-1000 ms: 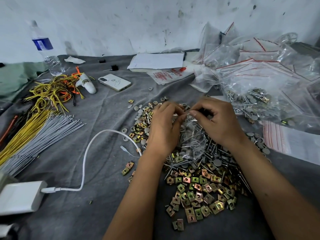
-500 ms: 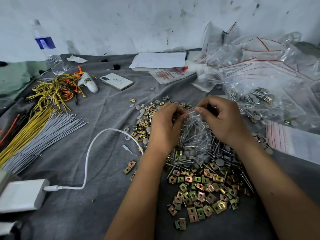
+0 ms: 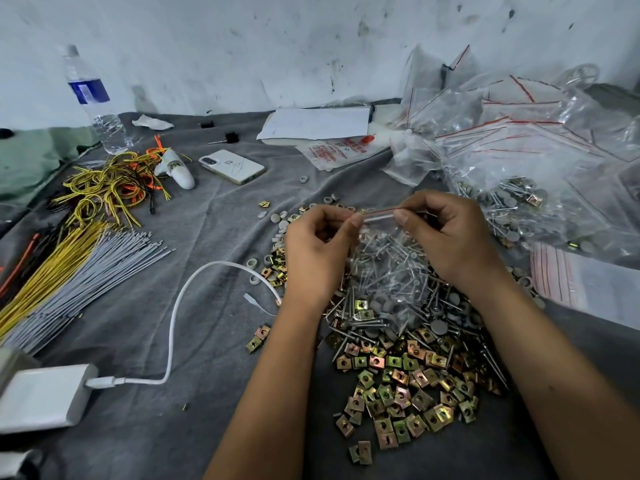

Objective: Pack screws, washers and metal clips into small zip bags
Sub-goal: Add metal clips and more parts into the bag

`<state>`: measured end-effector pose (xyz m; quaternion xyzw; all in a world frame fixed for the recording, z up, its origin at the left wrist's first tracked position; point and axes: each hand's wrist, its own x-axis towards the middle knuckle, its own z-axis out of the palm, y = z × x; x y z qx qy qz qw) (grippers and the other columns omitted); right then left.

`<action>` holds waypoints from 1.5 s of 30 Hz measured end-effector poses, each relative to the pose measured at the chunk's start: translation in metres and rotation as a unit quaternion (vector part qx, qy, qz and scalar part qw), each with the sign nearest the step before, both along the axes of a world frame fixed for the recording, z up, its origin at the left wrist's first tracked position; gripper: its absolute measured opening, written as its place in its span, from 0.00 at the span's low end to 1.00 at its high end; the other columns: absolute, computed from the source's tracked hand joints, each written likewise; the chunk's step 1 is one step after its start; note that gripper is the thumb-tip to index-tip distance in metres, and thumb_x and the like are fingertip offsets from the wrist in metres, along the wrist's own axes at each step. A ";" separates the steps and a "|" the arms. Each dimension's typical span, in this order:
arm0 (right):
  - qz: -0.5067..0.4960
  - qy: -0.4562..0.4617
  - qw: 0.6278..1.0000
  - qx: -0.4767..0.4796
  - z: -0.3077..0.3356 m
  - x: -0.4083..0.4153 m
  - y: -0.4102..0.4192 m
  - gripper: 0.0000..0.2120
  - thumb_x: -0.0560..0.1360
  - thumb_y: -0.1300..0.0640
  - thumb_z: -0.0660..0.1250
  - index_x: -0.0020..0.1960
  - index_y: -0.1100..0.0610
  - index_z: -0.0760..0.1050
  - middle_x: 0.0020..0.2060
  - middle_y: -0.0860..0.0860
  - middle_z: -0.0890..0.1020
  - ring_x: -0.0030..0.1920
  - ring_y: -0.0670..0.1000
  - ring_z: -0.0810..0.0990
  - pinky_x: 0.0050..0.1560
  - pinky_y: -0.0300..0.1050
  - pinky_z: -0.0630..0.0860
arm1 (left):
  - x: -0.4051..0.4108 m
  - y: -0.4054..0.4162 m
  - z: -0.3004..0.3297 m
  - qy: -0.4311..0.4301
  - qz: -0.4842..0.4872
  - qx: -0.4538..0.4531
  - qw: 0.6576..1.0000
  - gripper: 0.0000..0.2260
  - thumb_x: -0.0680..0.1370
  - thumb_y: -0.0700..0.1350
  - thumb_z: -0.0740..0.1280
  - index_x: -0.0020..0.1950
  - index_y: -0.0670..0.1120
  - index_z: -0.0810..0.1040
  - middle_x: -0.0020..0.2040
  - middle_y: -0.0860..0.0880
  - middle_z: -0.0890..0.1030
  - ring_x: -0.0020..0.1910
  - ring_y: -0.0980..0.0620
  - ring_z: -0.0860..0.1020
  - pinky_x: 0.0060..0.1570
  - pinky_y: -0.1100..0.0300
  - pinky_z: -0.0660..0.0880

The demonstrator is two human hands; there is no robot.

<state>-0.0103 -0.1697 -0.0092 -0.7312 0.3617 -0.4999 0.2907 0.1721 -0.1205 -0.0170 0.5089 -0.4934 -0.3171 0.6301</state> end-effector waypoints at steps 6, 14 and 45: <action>0.028 0.014 0.999 0.030 0.000 -0.002 -0.001 0.02 0.77 0.59 0.73 0.48 0.57 0.84 0.37 0.51 0.84 0.37 0.55 0.81 0.36 0.46 0.77 | 0.003 0.001 0.000 -0.022 -0.012 -0.002 1.000 0.07 0.80 0.37 0.71 0.43 0.44 0.80 0.34 0.48 0.82 0.32 0.55 0.79 0.33 0.61 0.76; 0.042 0.025 0.999 0.013 -0.002 -0.003 -0.002 0.01 0.76 0.61 0.74 0.48 0.59 0.85 0.35 0.45 0.83 0.35 0.42 0.80 0.37 0.33 0.73 | 0.002 0.001 -0.002 -0.088 -0.031 -0.016 0.996 0.03 0.80 0.40 0.73 0.47 0.45 0.83 0.37 0.49 0.84 0.36 0.51 0.82 0.38 0.55 0.80; 0.031 -0.009 0.999 0.019 -0.001 0.008 0.004 0.01 0.77 0.56 0.74 0.47 0.52 0.84 0.34 0.42 0.84 0.34 0.41 0.81 0.35 0.32 0.74 | 0.002 0.003 -0.005 -0.027 0.000 -0.039 0.999 0.07 0.79 0.39 0.73 0.42 0.38 0.82 0.36 0.38 0.83 0.32 0.46 0.78 0.31 0.45 0.77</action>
